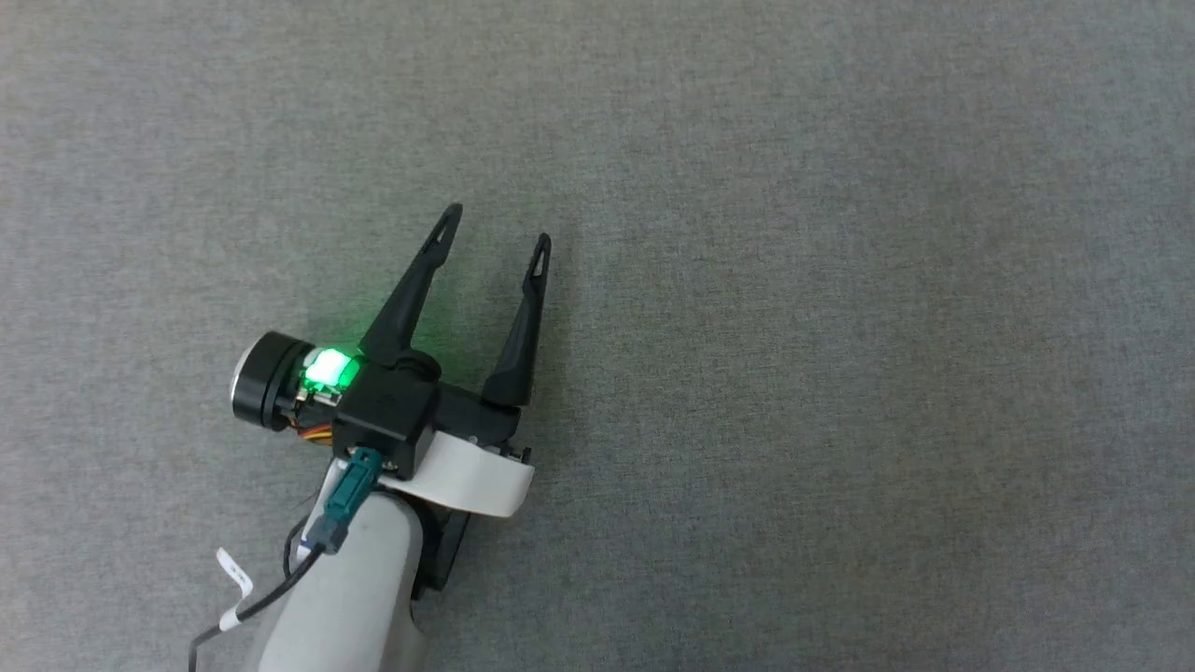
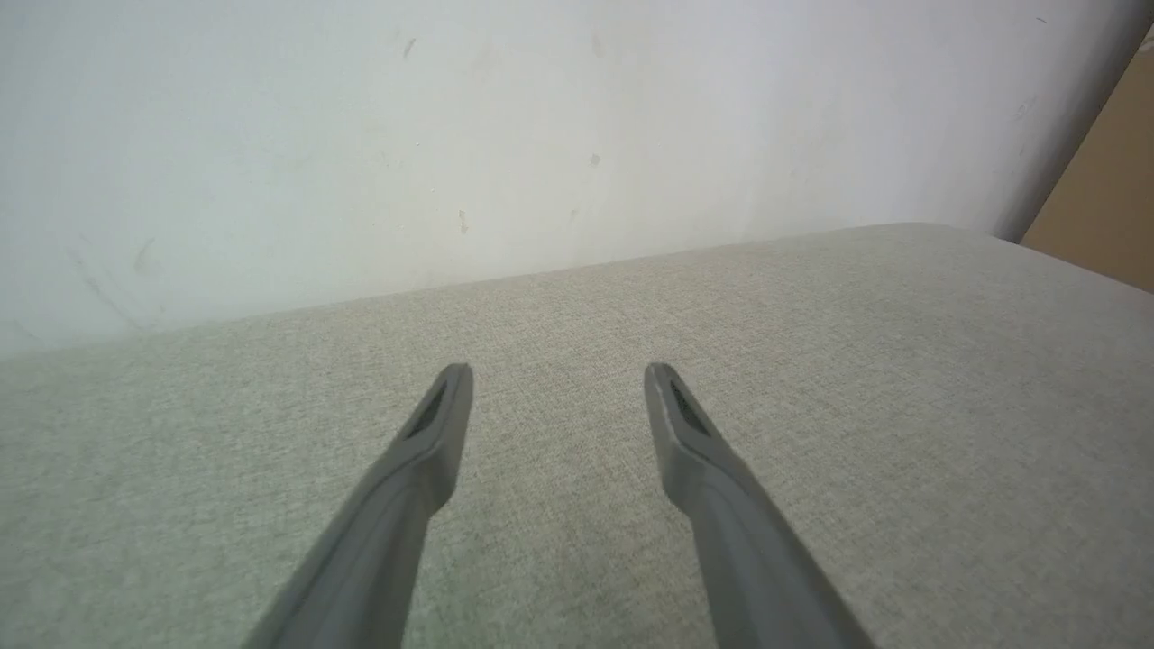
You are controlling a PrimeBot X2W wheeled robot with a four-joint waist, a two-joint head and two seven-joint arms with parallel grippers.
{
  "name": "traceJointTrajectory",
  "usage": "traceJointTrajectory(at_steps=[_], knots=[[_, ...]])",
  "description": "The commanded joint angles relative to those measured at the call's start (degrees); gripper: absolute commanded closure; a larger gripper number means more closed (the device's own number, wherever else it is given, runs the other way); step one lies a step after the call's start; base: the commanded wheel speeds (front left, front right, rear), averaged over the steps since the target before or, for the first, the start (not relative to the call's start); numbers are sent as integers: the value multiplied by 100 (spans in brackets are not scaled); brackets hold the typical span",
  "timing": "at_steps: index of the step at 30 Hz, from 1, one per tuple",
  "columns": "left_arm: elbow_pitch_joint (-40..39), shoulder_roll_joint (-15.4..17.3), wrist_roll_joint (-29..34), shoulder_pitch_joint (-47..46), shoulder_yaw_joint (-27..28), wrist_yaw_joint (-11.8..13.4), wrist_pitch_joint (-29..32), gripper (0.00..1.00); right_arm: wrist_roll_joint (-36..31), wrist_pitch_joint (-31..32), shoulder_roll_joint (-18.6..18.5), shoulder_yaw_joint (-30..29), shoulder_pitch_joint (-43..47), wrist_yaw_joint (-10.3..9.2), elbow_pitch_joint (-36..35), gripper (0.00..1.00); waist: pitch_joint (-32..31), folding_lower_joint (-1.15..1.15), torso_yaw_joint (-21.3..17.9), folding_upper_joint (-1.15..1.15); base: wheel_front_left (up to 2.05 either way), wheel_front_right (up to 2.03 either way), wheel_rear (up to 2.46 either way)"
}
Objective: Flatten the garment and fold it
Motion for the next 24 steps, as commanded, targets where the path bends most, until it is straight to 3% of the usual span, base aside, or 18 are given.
traceJointTrajectory(at_steps=[1,11,17,24], knots=[[61,18,-9,7,8,44,-27,0,-94,-87,22,-71,-132,-14,83,0,-98,-1,13,-1,0,0,0],[188,12,-214,415,81,140,-27,0,-815,-436,325,-352,-786,-14,127,0,-1171,-1,-109,-1,0,0,0],[152,-6,-315,841,226,255,-27,0,-780,-829,889,-393,-967,-14,-453,0,-1924,-1,-54,-1,0,0,0],[69,34,-266,1296,487,516,-27,0,-93,-1154,1788,-674,-515,-14,-1555,0,-2455,-1,78,-1,0,0,0]])
